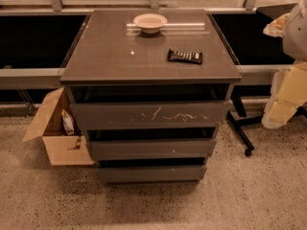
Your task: Open middle drawer
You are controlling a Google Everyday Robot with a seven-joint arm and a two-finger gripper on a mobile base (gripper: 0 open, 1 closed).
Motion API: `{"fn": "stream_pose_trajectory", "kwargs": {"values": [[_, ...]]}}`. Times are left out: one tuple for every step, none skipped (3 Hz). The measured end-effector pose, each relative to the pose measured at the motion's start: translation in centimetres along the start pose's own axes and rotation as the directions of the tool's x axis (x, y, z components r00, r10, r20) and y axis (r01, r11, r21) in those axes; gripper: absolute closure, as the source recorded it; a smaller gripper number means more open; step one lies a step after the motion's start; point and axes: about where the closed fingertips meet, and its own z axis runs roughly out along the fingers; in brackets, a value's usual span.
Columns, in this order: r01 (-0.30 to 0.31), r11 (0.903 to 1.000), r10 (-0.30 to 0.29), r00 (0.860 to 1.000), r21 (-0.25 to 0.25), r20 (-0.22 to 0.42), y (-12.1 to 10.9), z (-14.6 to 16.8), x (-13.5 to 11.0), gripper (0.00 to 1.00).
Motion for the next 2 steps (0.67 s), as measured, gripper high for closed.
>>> {"fn": "stream_pose_trajectory", "kwargs": {"values": [[0.000,1.0000,0.000,1.000,0.000,0.000,0.00,0.00,0.00,0.00],[0.018,0.9987,-0.015,0.999,-0.048,0.051,0.32,0.18,-0.07,0.00]]}}
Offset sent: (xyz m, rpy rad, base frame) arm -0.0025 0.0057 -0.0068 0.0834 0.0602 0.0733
